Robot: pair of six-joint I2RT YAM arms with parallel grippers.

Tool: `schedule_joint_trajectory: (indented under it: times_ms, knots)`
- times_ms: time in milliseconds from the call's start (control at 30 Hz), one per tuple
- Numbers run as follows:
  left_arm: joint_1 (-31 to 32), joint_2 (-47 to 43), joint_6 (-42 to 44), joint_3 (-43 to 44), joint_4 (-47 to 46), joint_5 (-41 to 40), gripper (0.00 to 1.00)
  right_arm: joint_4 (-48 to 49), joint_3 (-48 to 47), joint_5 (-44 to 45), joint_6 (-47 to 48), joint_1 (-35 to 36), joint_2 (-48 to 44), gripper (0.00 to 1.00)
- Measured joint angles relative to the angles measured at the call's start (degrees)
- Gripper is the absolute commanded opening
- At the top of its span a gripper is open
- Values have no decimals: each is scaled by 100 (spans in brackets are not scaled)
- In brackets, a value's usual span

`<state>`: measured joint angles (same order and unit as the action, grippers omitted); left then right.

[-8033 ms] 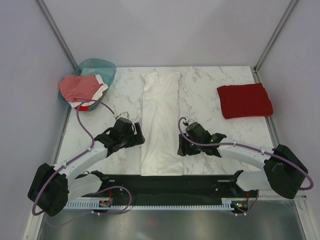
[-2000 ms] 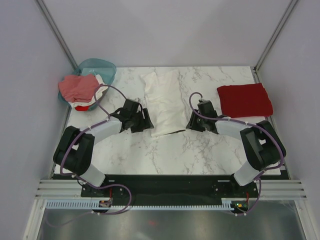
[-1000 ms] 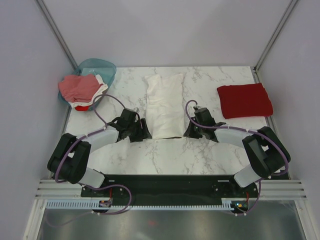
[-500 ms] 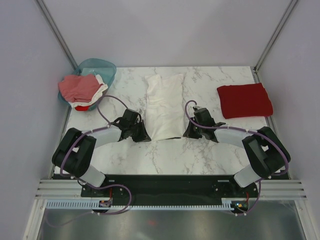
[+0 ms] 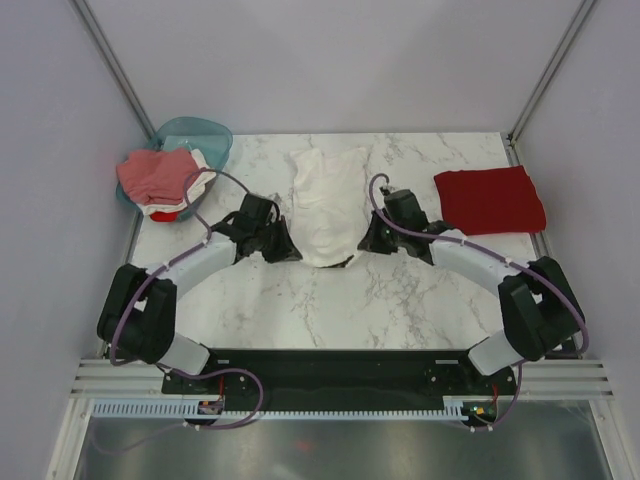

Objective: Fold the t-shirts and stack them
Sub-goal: Fold the tshirt

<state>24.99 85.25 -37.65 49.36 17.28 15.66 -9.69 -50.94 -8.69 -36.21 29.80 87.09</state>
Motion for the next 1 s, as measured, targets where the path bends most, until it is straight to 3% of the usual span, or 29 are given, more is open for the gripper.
schedule_joint_trajectory:
  times_ms: [133, 267, 533, 667, 800, 1000]
  knots:
    - [-17, -616, -74, 876, 382, -46, 2, -260, -885, -33, -11, 0, -372, 0]
    - [-17, -1423, -96, 951, 452, -55, 2, -326, -782, -31, -20, -2, -1204, 0]
    - [50, -1690, -98, -780, 671, -39, 2, -470, 944, -260, -48, 0, -1495, 0]
    - [186, -2627, -133, -1543, 752, 138, 2, -492, 1473, -479, -138, 61, -1926, 0]
    - [396, -3383, -225, -1742, 739, 245, 2, -387, 1818, -612, -212, 70, -2778, 0]
    - [564, -3611, -323, -1799, 831, 273, 2, -455, 2122, -730, -339, 70, -3519, 0]
